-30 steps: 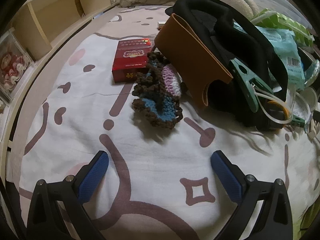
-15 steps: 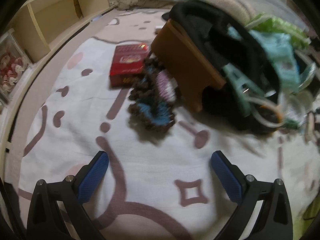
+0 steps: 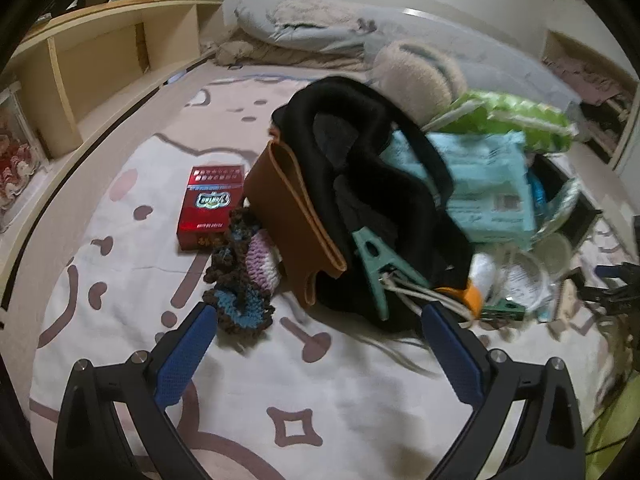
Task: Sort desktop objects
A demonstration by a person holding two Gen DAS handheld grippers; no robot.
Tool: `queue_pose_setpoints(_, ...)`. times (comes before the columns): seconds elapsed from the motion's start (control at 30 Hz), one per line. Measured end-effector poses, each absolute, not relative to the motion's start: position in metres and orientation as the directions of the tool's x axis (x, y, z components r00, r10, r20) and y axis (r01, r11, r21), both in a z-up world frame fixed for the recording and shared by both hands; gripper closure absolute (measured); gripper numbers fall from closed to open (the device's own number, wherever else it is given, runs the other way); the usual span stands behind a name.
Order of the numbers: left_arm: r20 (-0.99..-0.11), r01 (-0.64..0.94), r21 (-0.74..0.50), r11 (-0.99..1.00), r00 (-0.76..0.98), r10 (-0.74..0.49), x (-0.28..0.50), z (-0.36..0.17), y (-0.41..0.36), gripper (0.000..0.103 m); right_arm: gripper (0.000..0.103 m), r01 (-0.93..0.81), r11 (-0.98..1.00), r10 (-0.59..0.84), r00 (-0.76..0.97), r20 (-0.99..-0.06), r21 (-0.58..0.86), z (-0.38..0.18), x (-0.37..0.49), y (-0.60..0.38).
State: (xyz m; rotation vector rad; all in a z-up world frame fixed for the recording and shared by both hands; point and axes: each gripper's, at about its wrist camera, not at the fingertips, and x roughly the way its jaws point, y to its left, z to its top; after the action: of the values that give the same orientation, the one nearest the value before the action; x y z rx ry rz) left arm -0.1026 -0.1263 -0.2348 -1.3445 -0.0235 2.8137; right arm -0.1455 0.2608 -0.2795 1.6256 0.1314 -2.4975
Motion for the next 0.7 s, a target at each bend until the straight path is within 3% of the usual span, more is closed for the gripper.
queue_pose_setpoints(0.43, -0.815, 0.278, 0.096, -0.956, -0.529, -0.236, -0.107, -0.251, -0.187, 0.002, 0.0, 0.185, -0.981, -0.126, -0.403, -0.907, 0.054, -0.283, -0.143, 0.262)
queue_pose_setpoints(0.57, -0.793, 0.292, 0.066, -0.954, -0.565, -0.227, -0.098, -0.241, -0.195, 0.002, 0.0, 0.189, -0.979, -0.149, -0.4, -0.904, 0.077, -0.275, -0.141, 0.263)
queue_pose_setpoints(0.7, -0.747, 0.207, 0.013, -0.978, -0.648, -0.147, -0.092, -0.227, -0.183, 0.002, 0.0, 0.258, -0.957, -0.238, -0.445, -0.863, 0.131, -0.255, -0.135, 0.25)
